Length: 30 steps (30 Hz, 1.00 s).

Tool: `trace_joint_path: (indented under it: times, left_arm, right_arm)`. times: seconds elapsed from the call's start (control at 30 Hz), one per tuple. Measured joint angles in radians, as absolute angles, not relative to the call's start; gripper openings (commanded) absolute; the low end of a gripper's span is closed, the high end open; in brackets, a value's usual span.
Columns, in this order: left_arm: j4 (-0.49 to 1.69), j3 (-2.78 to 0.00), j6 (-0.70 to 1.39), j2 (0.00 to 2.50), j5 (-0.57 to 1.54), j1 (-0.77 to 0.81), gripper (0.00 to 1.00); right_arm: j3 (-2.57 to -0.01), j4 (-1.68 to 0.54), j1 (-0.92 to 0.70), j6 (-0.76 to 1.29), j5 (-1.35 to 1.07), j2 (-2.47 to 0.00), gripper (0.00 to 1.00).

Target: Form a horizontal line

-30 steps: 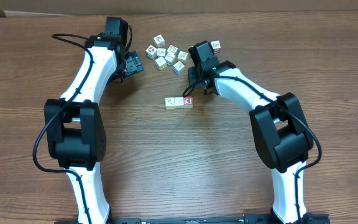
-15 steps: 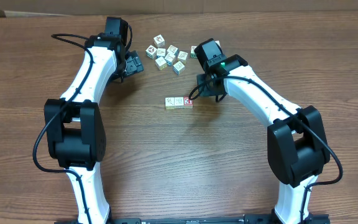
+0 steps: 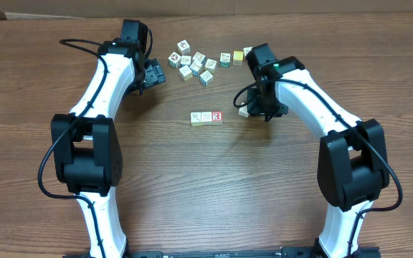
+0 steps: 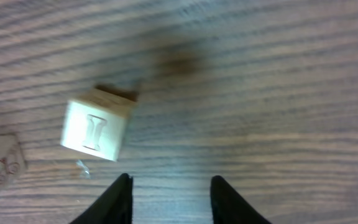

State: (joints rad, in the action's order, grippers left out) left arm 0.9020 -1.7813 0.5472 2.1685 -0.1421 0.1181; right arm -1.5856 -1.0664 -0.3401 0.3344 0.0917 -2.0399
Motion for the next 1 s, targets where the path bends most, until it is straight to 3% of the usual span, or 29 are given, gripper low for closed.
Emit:
trace_joint_path:
  times: [0.3, 0.73, 1.0]
  left_arm:
    - [0.902, -1.781, 0.547, 2.168, -0.142, 0.118, 1.0]
    - [0.902, -1.781, 0.547, 2.168, -0.142, 0.118, 1.0]
    - [0.902, -1.781, 0.547, 2.168, -0.142, 0.118, 1.0]
  right_arm:
    - [-1.586, -1.037, -0.32, 0.356, 0.05, -2.04, 0.45]
    - [-1.582, -0.893, -0.337, 0.554, 0.043, -2.04, 0.46]
    - [-1.529, -0.804, -0.361, 0.577, 0.041, -2.04, 0.61]
